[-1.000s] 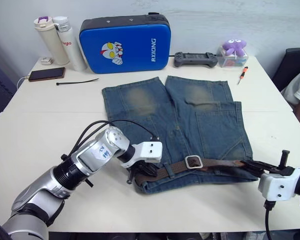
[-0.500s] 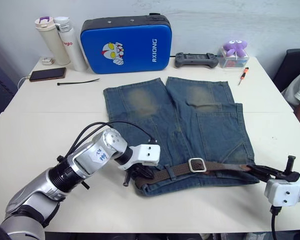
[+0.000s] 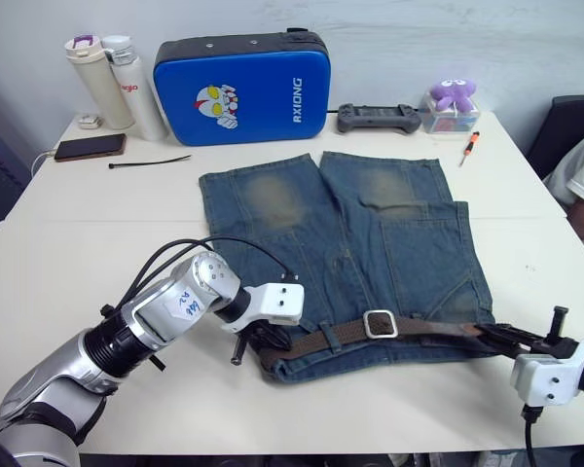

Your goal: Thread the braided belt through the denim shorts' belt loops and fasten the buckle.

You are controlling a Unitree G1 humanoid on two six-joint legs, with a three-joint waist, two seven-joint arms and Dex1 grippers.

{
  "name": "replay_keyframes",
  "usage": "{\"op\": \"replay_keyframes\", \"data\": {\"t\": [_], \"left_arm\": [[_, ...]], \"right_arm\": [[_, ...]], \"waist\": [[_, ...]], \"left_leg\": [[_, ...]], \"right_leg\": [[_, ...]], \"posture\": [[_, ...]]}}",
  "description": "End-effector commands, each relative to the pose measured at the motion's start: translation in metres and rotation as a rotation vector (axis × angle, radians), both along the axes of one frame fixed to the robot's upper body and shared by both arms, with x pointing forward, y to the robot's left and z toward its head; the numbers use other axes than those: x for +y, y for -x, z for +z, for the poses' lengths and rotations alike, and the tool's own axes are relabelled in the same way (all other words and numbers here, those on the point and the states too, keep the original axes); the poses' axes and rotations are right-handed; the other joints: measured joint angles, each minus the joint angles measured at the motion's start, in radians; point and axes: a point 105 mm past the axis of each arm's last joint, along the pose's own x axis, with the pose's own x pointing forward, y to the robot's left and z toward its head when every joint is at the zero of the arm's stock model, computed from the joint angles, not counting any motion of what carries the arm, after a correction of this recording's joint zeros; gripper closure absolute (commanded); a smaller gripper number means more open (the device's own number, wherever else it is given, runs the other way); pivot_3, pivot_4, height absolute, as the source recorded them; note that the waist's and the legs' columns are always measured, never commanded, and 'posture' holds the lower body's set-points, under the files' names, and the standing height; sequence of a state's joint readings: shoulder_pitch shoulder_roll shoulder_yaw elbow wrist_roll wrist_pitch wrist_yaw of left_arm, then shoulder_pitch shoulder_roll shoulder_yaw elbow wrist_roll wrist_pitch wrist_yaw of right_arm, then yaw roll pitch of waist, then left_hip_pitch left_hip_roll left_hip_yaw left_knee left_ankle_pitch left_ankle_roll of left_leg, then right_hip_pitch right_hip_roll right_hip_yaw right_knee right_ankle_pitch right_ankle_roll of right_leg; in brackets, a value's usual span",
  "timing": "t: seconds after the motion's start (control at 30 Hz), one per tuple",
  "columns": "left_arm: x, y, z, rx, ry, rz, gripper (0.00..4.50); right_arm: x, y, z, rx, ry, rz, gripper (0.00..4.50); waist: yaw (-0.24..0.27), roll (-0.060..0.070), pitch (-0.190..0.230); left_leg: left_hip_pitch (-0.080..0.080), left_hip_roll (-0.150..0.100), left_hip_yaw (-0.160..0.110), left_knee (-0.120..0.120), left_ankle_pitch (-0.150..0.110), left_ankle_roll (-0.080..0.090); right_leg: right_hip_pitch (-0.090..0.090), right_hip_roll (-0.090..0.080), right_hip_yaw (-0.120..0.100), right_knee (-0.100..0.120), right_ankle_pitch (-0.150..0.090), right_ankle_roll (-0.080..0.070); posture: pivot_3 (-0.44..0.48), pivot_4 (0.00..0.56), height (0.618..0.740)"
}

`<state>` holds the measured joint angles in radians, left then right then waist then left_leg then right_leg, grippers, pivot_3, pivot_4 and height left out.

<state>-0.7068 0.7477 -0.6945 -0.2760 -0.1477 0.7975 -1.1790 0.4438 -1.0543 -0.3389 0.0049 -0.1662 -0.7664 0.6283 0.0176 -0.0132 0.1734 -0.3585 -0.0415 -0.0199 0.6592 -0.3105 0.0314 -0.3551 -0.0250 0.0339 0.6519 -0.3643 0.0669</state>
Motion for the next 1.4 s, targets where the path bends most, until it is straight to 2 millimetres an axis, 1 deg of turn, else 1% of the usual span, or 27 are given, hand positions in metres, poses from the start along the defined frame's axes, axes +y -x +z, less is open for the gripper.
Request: {"op": "replay_keyframes", "data": {"t": [0.03,0.1,0.17,0.23,0.37,0.43,0.5,0.53,0.57,0.6,0.63,0.67,0.73,0.77,0.8,0.87,0.93,1.0,1.07,1.13,1.23,1.27,1.3,1.33,1.4], "left_arm": [[0.028,0.005,-0.029,0.083,-0.146,0.058,4.39],[0.029,0.004,-0.024,0.076,-0.146,0.047,4.39],[0.033,0.001,-0.020,0.060,-0.156,0.037,4.39],[0.039,0.000,-0.017,0.049,-0.167,0.027,4.39],[0.043,-0.005,-0.014,0.029,-0.171,0.029,4.39],[0.042,-0.007,-0.013,0.028,-0.158,0.023,4.39],[0.041,-0.007,-0.011,0.033,-0.143,0.022,4.50],[0.041,-0.007,-0.010,0.035,-0.133,0.020,4.50],[0.042,-0.008,-0.009,0.043,-0.121,0.023,4.50],[0.042,-0.008,-0.008,0.049,-0.113,0.026,4.50],[0.043,-0.009,-0.007,0.052,-0.107,0.029,4.50],[0.043,-0.009,-0.006,0.053,-0.105,0.030,4.50],[0.045,-0.013,-0.002,0.052,-0.083,0.046,4.50],[0.046,-0.016,0.001,0.050,-0.066,0.054,4.50],[0.047,-0.017,0.003,0.048,-0.055,0.058,4.50],[0.048,-0.020,0.014,0.057,0.009,0.077,4.50],[0.047,-0.018,0.024,0.087,0.077,0.085,4.50],[0.045,-0.014,0.039,0.136,0.175,0.103,4.50],[0.047,-0.011,0.051,0.159,0.245,0.118,4.50],[0.051,-0.017,0.073,0.146,0.381,0.192,4.50],[0.058,-0.020,0.098,0.082,0.574,0.260,4.50],[0.060,-0.019,0.102,0.066,0.616,0.287,4.50],[0.066,-0.016,0.100,0.053,0.632,0.320,4.50],[0.071,-0.014,0.094,0.024,0.624,0.366,4.50],[0.077,-0.008,0.090,-0.037,0.688,0.421,4.50]], "right_arm": [[-0.003,0.000,-0.011,0.052,0.008,-0.054,4.50],[-0.005,-0.002,-0.018,0.062,0.020,-0.067,4.50],[-0.011,-0.003,-0.028,0.079,0.052,-0.092,4.50],[-0.015,-0.008,-0.033,0.079,0.027,-0.134,4.50],[-0.008,-0.016,-0.032,0.044,0.007,-0.111,4.50],[-0.003,-0.020,-0.026,0.012,-0.019,-0.092,4.50],[0.000,-0.020,-0.022,-0.002,-0.035,-0.076,3.60],[-0.001,-0.018,-0.018,-0.004,-0.044,-0.072,3.35],[-0.002,-0.016,-0.013,-0.012,-0.053,-0.070,2.85],[-0.005,-0.015,-0.008,-0.021,-0.060,-0.072,2.45],[-0.007,-0.014,-0.004,-0.032,-0.061,-0.072,1.91],[-0.009,-0.013,-0.001,-0.039,-0.061,-0.072,1.57],[-0.014,-0.014,0.016,-0.091,-0.068,-0.075,0.64],[-0.018,-0.014,0.024,-0.111,-0.079,-0.086,0.28],[-0.020,-0.014,0.029,-0.122,-0.086,-0.093,0.08],[-0.030,-0.011,0.036,-0.117,-0.097,-0.124,0.08],[-0.037,-0.007,0.037,-0.090,-0.105,-0.147,0.08],[-0.042,-0.006,0.039,-0.041,-0.224,-0.228,0.08],[-0.043,-0.007,0.045,0.021,-0.381,-0.303,0.08],[-0.046,-0.011,0.052,0.125,-0.573,-0.396,0.08],[-0.042,-0.015,0.062,0.264,-0.792,-0.468,0.08],[-0.041,-0.016,0.066,0.276,-0.838,-0.478,0.08],[-0.038,-0.017,0.069,0.310,-0.900,-0.483,0.08],[-0.035,-0.017,0.071,0.336,-0.925,-0.477,0.08],[-0.032,-0.020,0.075,0.345,-0.978,-0.479,0.08]], "waist": [[-0.006,0.000,0.000],[-0.013,0.000,0.000],[-0.020,-0.001,0.000],[-0.025,-0.005,-0.001],[-0.024,-0.007,-0.002],[-0.022,-0.008,-0.003],[-0.023,-0.008,-0.003],[-0.023,-0.008,-0.003],[-0.024,-0.008,-0.003],[-0.022,-0.008,-0.003],[-0.021,-0.008,-0.003],[-0.021,-0.008,-0.003],[-0.023,-0.008,-0.002],[-0.025,-0.007,-0.001],[-0.026,-0.006,0.000],[-0.029,-0.005,0.002],[-0.029,-0.005,0.004],[-0.026,-0.006,0.006],[-0.024,-0.007,0.007],[-0.024,-0.005,0.008],[-0.022,-0.005,0.009],[-0.022,-0.005,0.009],[-0.022,-0.004,0.009],[-0.023,-0.004,0.009],[-0.024,-0.003,0.009]], "left_leg": [[0.001,0.000,0.000,-0.001,0.000,0.000],[0.002,0.000,0.001,-0.003,0.001,-0.001],[0.003,0.000,0.001,-0.005,0.001,-0.002],[0.004,0.000,0.001,-0.007,0.002,-0.004],[0.006,0.000,0.002,-0.009,0.003,-0.004],[0.005,0.000,0.001,-0.008,0.003,-0.004],[0.006,0.000,0.001,-0.008,0.003,-0.004],[0.005,0.000,0.001,-0.008,0.003,-0.004],[0.005,0.000,0.002,-0.009,0.003,-0.004],[0.005,0.001,0.002,-0.009,0.003,-0.004],[0.005,0.001,0.001,-0.010,0.003,-0.004],[0.005,0.001,0.001,-0.010,0.003,-0.004],[0.004,0.001,0.001,-0.010,0.003,-0.004],[0.004,0.001,0.001,-0.010,0.003,-0.004],[0.004,0.001,0.002,-0.010,0.003,-0.004],[0.004,0.001,0.002,-0.010,0.003,-0.004],[0.004,0.001,0.002,-0.010,0.003,-0.004],[0.002,0.001,0.002,-0.010,0.003,-0.004],[0.001,0.001,0.001,-0.010,0.003,-0.004],[0.000,0.001,0.001,-0.009,0.002,-0.004],[-0.001,0.001,0.000,-0.009,0.002,-0.004],[-0.001,0.002,0.000,-0.009,0.002,-0.004],[-0.001,0.002,0.000,-0.009,0.002,-0.004],[-0.001,0.002,0.000,-0.010,0.002,-0.004],[-0.001,0.002,0.000,-0.012,0.002,-0.004]], "right_leg": [[0.000,0.000,0.000,0.000,0.000,0.000],[0.000,0.000,0.001,0.001,0.000,-0.001],[0.000,0.000,0.001,0.001,-0.001,-0.001],[0.000,0.001,0.001,0.001,-0.001,-0.001],[0.000,0.001,0.002,0.001,-0.001,-0.002],[0.000,0.000,0.002,0.001,-0.001,-0.002],[0.000,0.000,0.002,0.001,-0.001,-0.002],[0.000,0.000,0.002,0.001,-0.001,-0.002],[0.000,0.000,0.002,0.001,-0.001,-0.003],[0.000,0.000,0.002,0.001,-0.001,-0.003],[-0.001,0.000,0.002,0.001,-0.002,-0.003],[-0.001,0.000,0.001,0.001,-0.002,-0.003],[-0.002,0.001,0.001,0.001,-0.002,-0.003],[-0.002,0.001,0.001,0.001,-0.002,-0.003],[-0.002,0.001,0.002,0.002,-0.002,-0.003],[-0.002,0.001,0.002,0.002,-0.002,-0.003],[-0.003,0.001,0.001,0.002,-0.002,-0.003],[-0.004,0.001,0.001,0.002,-0.002,-0.003],[-0.005,0.000,0.001,0.001,-0.002,-0.003],[-0.006,0.000,0.000,0.001,-0.002,-0.003],[-0.006,0.000,0.000,0.001,-0.002,-0.003],[-0.006,0.000,-0.001,0.001,-0.002,-0.003],[-0.006,0.000,-0.001,0.001,-0.002,-0.003],[-0.006,0.000,-0.001,0.001,-0.002,-0.003],[-0.006,0.000,0.000,-0.001,-0.002,-0.003]], "posture": [[0.000,0.150,0.740],[0.000,0.150,0.740],[0.000,0.150,0.740],[0.000,0.150,0.740],[0.000,0.150,0.740],[0.000,0.150,0.740],[0.000,0.150,0.740],[0.000,0.150,0.740],[0.000,0.150,0.740],[0.000,0.150,0.740],[0.000,0.150,0.740],[0.000,0.150,0.740],[0.000,0.150,0.740],[0.000,0.150,0.740],[0.000,0.150,0.740],[0.000,0.150,0.740],[0.000,0.150,0.740],[0.000,0.150,0.740],[0.000,0.150,0.740],[0.000,0.150,0.740],[0.000,0.150,0.740],[0.000,0.150,0.740],[0.000,0.150,0.740],[0.000,0.150,0.740],[0.000,0.150,0.740]]}}
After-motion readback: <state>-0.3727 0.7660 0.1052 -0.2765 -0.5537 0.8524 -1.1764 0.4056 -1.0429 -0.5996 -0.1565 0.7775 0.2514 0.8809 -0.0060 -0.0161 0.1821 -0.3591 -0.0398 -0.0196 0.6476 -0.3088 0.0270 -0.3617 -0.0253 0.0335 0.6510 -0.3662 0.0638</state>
